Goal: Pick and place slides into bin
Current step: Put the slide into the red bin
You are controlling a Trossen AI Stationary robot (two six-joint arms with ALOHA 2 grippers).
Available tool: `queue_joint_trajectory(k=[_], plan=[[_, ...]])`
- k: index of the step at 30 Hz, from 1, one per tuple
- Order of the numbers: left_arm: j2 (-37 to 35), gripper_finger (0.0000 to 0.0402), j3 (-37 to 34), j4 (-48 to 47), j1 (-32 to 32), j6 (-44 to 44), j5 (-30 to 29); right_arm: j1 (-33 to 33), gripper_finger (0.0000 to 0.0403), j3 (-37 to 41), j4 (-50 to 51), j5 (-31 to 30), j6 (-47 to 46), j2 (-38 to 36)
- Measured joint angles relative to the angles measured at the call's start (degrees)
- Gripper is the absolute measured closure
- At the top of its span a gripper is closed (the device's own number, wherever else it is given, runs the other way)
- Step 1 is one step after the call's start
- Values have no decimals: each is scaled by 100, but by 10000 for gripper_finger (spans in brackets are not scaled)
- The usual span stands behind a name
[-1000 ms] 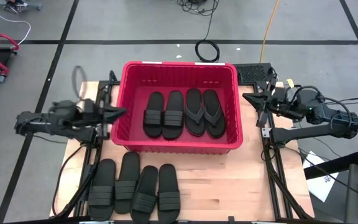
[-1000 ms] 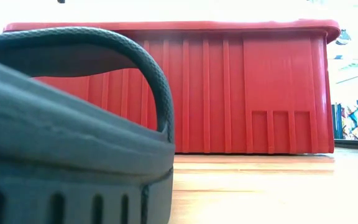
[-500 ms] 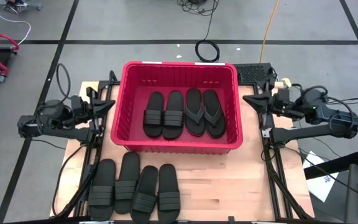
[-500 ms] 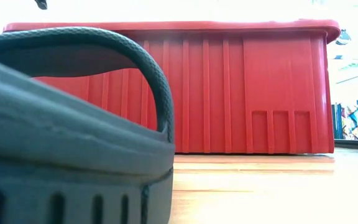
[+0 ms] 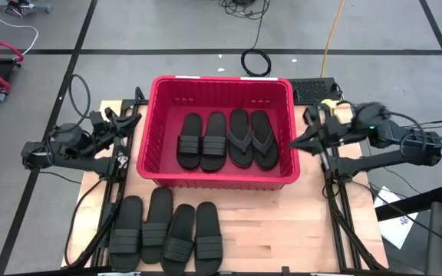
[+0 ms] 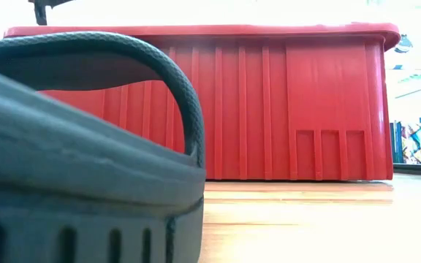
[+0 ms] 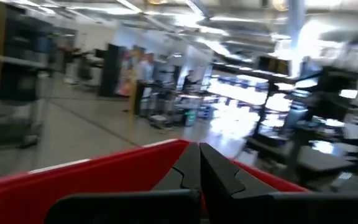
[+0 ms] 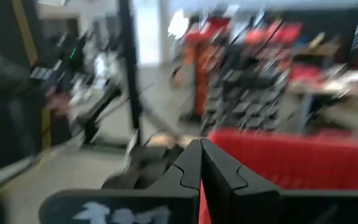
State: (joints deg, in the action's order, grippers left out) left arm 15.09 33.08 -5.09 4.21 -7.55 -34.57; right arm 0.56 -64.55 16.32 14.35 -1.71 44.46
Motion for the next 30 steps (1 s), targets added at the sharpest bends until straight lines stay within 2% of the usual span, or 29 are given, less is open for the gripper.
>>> queue_joint_trajectory(k=[3, 11, 14, 16, 21, 26, 30], plan=[[31, 400, -2, -103, 0, -68, -387, -246, 403, -204, 352, 52, 348, 320], [27, 395, 0, -168, 0, -229, -451, -1362, 403, -1356, 709, -1601, 1289, 1631], [29, 394, 0, -169, 0, -229, -450, -1565, 403, -1874, 970, -2167, 1286, 2277], [28, 394, 0, -165, 0, -229, -434, -1623, 403, -2158, 1000, -2335, 1030, 2692], [28, 394, 0, -179, 1, -227, -266, -1845, 403, -2680, 1009, -2279, 276, 3675], [29, 394, -2, -200, 2, -39, 179, -2092, 403, -2817, 1016, -1428, -809, 4316], [29, 394, 0, -221, 1, 90, 208, -2325, 403, -2824, 1288, -561, -1747, 4658]])
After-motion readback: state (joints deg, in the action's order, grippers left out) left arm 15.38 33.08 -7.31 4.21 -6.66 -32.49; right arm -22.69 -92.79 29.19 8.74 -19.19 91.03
